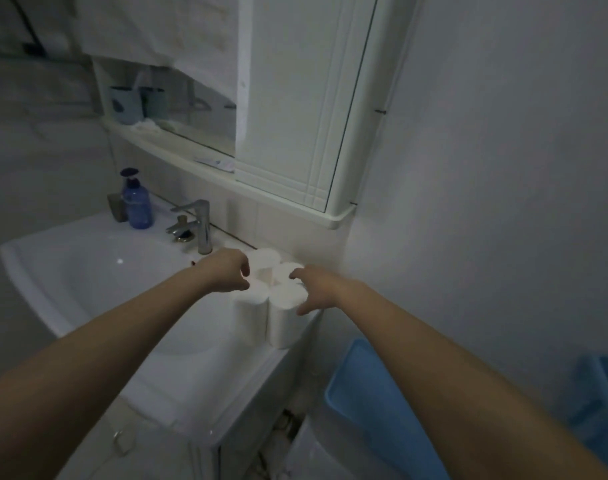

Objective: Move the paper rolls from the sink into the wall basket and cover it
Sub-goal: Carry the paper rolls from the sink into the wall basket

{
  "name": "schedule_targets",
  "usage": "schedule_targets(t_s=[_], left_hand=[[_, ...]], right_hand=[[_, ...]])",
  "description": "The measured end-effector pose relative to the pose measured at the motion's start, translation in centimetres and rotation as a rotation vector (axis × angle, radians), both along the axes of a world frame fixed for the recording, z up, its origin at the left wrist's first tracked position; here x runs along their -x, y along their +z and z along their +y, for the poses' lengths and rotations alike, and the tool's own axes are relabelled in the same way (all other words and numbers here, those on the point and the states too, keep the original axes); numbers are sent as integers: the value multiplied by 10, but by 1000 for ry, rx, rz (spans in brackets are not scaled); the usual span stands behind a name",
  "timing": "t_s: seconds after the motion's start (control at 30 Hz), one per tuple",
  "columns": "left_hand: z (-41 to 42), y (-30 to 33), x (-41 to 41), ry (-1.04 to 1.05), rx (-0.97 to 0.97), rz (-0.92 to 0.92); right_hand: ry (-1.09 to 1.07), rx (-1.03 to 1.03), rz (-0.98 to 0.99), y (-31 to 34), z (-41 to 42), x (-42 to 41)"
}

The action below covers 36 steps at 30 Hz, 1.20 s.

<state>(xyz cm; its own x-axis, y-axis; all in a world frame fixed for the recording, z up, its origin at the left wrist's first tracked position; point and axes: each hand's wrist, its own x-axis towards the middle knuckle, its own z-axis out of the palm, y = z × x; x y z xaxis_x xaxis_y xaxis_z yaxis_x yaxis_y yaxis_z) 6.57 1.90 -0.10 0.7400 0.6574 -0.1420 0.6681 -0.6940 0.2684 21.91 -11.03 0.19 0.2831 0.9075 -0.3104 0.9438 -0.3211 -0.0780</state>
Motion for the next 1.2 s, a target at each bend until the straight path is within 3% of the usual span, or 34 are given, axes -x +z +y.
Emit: schedule_targets(t_s=[0.23,0.5,0.73,0.93,1.2], left_hand=[[39,-69,-17,15,120,26],[48,-99,-30,-72,32,82],[60,-122,-55,-122,23,141],[60,-135,-64,-145,15,225],[41,-137,-49,-103,-131,149]], right_hand=[[55,92,-50,-71,45,-17],[196,-7,-271,-101,70,-26],[186,77,-235,-122,86,-39],[250,29,-297,-125,84,-44],[188,-16,-247,-126,55,-50]])
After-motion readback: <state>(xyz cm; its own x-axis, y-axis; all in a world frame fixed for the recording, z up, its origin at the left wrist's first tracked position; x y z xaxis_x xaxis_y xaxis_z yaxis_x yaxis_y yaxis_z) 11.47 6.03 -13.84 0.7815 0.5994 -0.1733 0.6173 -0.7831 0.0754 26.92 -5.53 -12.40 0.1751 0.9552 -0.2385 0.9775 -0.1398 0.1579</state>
